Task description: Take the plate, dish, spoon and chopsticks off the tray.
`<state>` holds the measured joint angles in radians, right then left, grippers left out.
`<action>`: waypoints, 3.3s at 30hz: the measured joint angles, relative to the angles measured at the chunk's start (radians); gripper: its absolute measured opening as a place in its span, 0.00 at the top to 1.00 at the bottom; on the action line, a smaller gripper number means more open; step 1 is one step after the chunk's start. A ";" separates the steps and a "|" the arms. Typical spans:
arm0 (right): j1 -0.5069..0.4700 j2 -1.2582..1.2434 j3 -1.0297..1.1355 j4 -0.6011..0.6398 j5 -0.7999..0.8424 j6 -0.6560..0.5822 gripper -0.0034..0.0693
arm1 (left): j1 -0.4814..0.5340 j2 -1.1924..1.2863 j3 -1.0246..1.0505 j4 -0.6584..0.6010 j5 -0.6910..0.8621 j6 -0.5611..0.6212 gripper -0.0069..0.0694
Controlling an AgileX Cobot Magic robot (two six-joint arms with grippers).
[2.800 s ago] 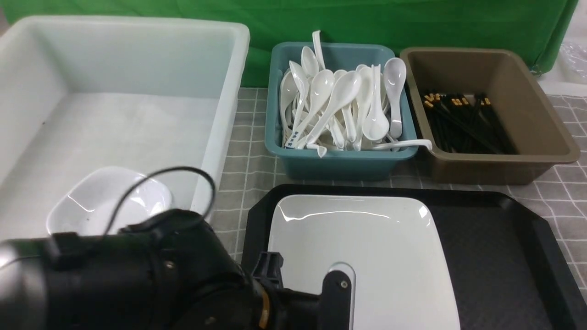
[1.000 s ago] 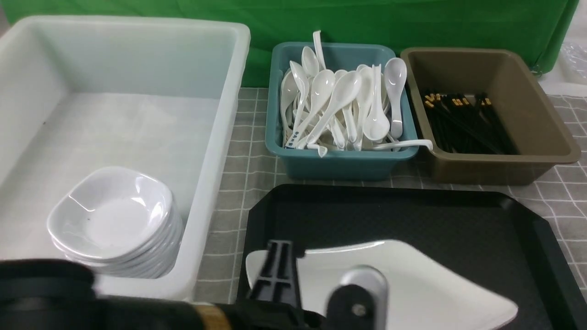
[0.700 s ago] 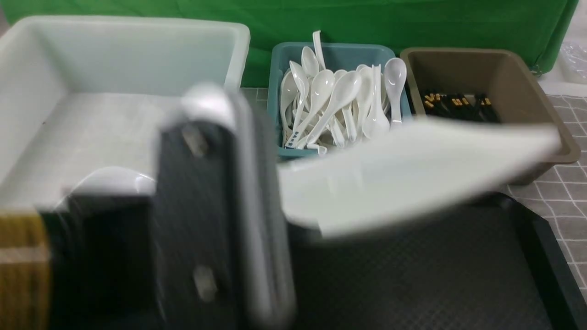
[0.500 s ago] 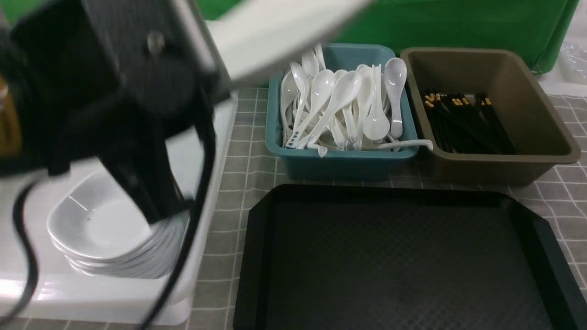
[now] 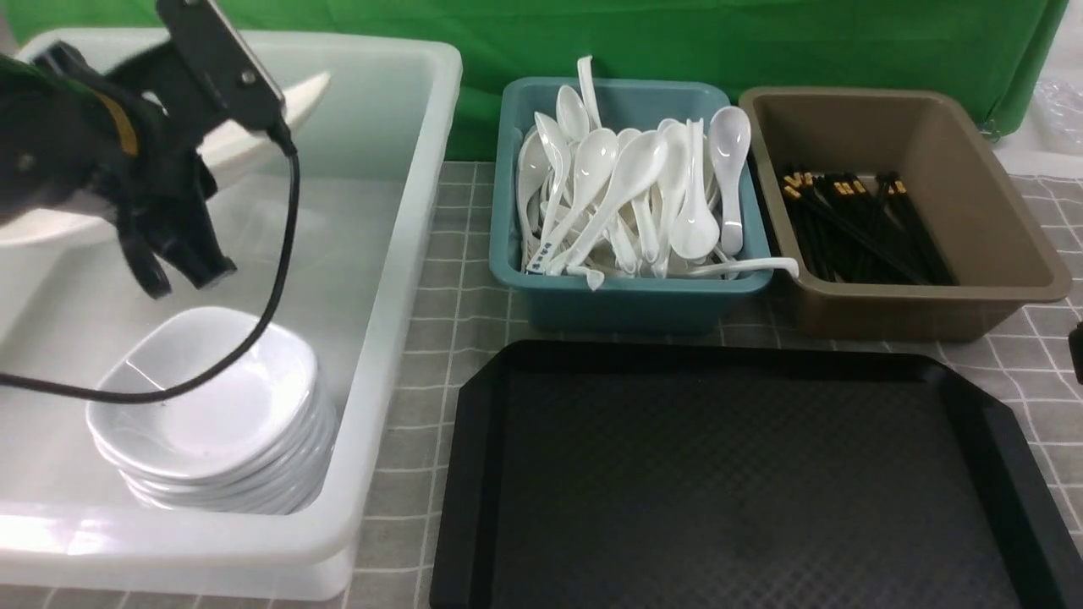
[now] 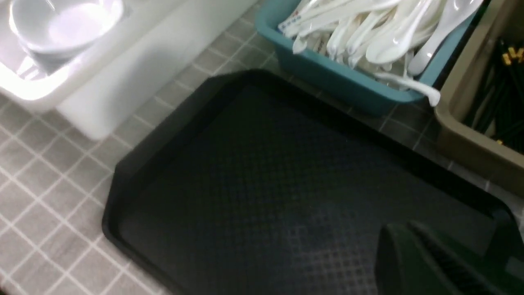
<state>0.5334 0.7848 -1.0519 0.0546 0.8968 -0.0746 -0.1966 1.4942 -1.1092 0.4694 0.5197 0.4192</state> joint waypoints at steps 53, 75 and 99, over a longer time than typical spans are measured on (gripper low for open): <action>0.008 -0.058 -0.001 0.128 0.091 -0.033 0.90 | -0.375 -0.935 0.613 -0.648 -0.511 -0.109 0.90; -0.037 -0.069 -0.001 0.120 0.077 -0.019 0.83 | -0.375 -1.031 0.889 -0.650 -0.571 -0.105 0.90; -0.445 -0.774 1.049 0.074 -0.616 -0.107 0.93 | -0.375 -1.031 0.927 -0.650 -0.540 -0.104 0.90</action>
<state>0.0884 0.0106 -0.0030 0.1289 0.2811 -0.1820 -0.5714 0.4636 -0.1824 -0.1802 -0.0208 0.3149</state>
